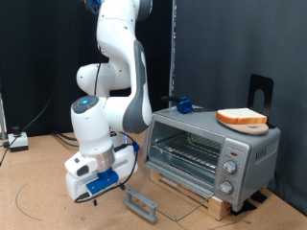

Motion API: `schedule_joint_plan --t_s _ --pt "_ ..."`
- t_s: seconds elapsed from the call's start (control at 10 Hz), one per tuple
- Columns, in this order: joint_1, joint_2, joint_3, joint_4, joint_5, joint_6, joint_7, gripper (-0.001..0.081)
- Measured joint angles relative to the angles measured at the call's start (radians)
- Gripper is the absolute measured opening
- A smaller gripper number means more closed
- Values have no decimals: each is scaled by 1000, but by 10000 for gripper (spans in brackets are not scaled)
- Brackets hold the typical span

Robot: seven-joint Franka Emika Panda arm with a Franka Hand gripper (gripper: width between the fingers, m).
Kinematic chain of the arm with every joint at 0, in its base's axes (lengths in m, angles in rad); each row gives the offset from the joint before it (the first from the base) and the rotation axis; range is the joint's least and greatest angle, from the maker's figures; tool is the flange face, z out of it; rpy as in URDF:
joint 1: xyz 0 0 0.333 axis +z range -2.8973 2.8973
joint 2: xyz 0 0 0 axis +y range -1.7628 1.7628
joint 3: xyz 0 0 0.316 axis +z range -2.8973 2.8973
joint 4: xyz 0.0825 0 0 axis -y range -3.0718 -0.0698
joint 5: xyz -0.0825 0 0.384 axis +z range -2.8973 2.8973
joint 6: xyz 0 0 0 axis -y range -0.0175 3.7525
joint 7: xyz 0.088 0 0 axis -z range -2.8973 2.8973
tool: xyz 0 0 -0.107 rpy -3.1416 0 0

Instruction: Make a piece of toast with the oven

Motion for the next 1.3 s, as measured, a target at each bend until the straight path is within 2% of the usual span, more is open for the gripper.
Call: schedule_joint_plan --t_s 0.1,0.3,0.7,0.8,1.0,1.1,1.2,1.3 --pt "-14 -36 1 4 43 -73 -51 809" --pt "-33 -105 -7 10 61 -203 -88 809" --pt "-48 -221 -37 28 -23 -403 -65 809" --pt "-50 -250 -43 31 -51 -437 -51 809" --pt "-57 -317 -45 18 -93 -454 5 809" --pt "-57 -314 -44 18 -92 -454 2 809" --pt "-53 -315 -41 18 -52 -459 -47 809" --pt "-45 -325 -37 19 10 -497 -116 809"
